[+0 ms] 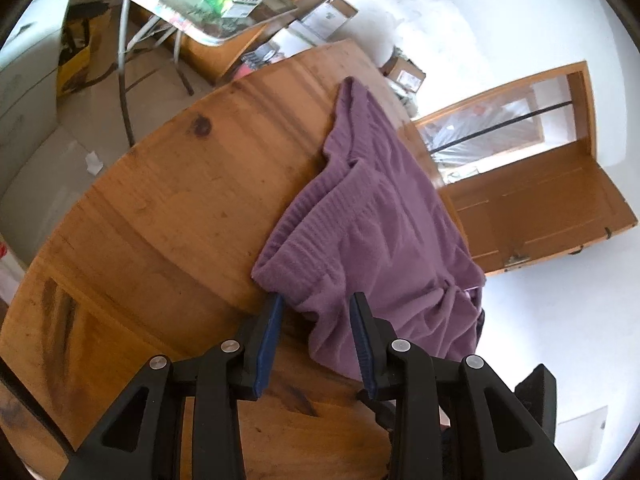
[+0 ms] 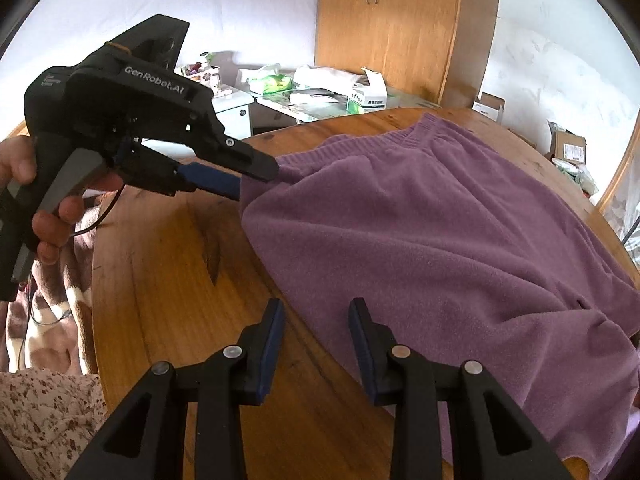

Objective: Fold clothes

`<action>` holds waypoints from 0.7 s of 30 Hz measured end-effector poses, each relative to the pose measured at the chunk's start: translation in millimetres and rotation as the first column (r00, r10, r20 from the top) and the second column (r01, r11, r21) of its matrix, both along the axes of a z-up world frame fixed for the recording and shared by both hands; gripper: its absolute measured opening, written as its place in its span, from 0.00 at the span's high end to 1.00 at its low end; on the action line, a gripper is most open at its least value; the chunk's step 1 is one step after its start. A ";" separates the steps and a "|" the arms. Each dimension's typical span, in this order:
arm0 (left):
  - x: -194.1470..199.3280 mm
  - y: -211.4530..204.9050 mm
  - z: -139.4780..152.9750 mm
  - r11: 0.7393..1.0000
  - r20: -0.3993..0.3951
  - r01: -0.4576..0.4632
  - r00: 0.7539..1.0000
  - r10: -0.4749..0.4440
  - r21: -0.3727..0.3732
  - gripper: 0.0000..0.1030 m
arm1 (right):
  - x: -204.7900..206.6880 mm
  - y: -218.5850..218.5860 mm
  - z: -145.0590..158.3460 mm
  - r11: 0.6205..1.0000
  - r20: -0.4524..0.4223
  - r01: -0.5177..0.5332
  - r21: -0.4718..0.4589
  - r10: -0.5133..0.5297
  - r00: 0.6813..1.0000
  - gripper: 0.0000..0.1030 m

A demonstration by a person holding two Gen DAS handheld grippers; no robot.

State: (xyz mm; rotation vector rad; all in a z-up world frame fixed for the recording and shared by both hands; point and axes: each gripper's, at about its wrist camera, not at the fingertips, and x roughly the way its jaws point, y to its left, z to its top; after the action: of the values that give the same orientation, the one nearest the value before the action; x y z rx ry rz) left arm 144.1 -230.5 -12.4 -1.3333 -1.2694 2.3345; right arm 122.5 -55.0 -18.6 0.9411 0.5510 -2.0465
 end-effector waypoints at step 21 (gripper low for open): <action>-6.2 -15.0 -5.7 0.988 -0.083 -0.102 0.990 0.112 0.112 0.86 | -6.4 -12.0 1.7 0.996 0.011 0.083 0.031 -0.084 0.996 0.96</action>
State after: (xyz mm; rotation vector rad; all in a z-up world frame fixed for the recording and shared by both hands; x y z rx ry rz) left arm 138.0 -245.4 -18.1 -1.1418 -1.4501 2.3287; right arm 116.1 -67.0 -17.0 1.0101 0.5460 -2.1102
